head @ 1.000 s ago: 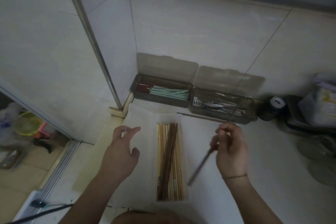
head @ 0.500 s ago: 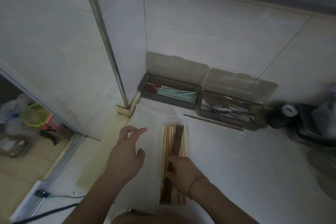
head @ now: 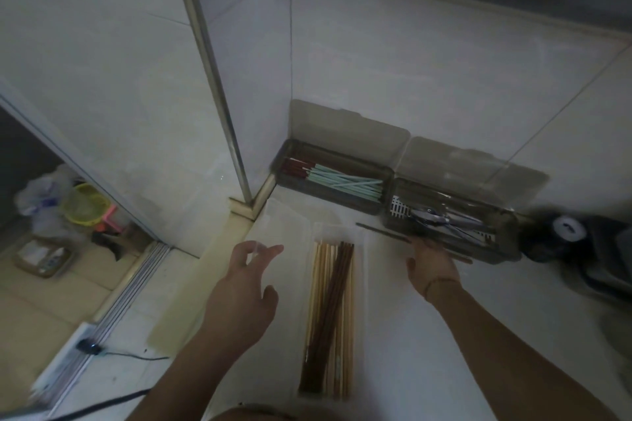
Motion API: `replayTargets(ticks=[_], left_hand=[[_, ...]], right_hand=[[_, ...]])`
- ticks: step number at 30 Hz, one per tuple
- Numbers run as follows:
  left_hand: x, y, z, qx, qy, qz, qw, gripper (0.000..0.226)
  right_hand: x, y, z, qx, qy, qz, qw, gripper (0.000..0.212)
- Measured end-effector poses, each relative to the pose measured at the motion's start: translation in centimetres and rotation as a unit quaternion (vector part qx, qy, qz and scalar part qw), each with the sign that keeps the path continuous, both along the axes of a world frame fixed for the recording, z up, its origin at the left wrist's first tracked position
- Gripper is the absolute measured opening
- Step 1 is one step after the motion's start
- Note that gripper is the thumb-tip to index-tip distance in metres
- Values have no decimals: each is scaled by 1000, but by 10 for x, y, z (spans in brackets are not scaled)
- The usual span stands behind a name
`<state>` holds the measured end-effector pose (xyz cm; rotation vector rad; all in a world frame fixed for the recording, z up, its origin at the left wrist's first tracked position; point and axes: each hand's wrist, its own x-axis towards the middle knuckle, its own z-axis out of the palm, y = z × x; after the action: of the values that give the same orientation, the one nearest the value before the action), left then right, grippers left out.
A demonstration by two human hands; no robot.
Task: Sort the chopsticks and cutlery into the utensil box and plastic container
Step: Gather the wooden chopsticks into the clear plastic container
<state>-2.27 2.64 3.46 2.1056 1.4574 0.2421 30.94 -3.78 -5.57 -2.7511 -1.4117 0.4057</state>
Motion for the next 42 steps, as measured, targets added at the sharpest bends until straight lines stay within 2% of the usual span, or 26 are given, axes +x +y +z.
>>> replayTargets(ticks=[2, 4, 6, 9, 12, 15, 17, 19, 20, 22, 25, 27, 29, 30, 32, 33, 35, 38, 40, 42], left_hand=[[0, -1, 0, 4, -1, -1, 1000, 65], [-1, 0, 0, 6, -4, -3, 1000, 66], [-2, 0, -2, 9, -9, -6, 1000, 66], [-4, 2, -4, 7, -17, -10, 1000, 66], [-7, 4, -7, 1, -25, -11, 1000, 66], [-10, 7, -9, -7, -47, -9, 999, 66], [-12, 7, -10, -8, -72, -7, 997, 67], [-12, 8, -10, -7, -102, -6, 995, 71], [-13, 9, -11, -5, -116, -4, 993, 75], [-14, 11, -11, -3, -140, 5, 990, 87], [-16, 13, -10, -19, -172, 11, 985, 95], [-19, 14, -11, -43, -176, 20, 983, 89], [-25, 15, -12, -58, -179, 26, 982, 76], [-27, 14, -12, -69, -176, 23, 982, 68], [-31, 11, -10, -103, -179, 15, 978, 56], [-32, 10, -9, -117, -189, 18, 975, 53], [-33, 7, -6, -133, -206, 35, 969, 46], [-24, 5, 4, -163, -257, 79, 949, 39], [-13, 3, 16, -199, -309, 106, 924, 29], [-4, 3, 19, -200, -317, 81, 923, 25]], right_hand=[[0, -4, 0, -21, -40, -1, 999, 45], [-2, -14, -3, -27, -38, -12, 999, 41], [-10, -32, -7, -17, -17, -5, 1000, 50], [-28, -62, -9, -26, 2, 61, 998, 67], [-42, -86, -9, 15, 26, 107, 994, 59], [-64, -95, 18, 186, 22, 109, 976, 30], [-91, -87, 52, 342, 61, 80, 934, 26], [-119, -70, 78, 430, 114, 37, 895, 25], [-131, -61, 82, 433, 123, 37, 892, 24], [-150, -47, 75, 376, 96, 66, 919, 22], [-163, -36, 49, 198, 31, 123, 972, 32], [-165, -34, 37, 93, 4, 143, 985, 40], [-165, -37, 30, 57, -49, 176, 982, 33], [-163, -39, 28, 58, -57, 192, 978, 28], [-156, -46, 22, 135, 5, 210, 968, 21], [-153, -52, 19, 205, 44, 194, 958, 20], [-151, -63, 16, 300, 91, 99, 944, 21], [-164, -73, 18, 310, 195, -52, 929, 31], [-175, -72, 27, 289, 249, -94, 920, 19], [-185, -71, 31, 287, 306, -107, 901, 24]])
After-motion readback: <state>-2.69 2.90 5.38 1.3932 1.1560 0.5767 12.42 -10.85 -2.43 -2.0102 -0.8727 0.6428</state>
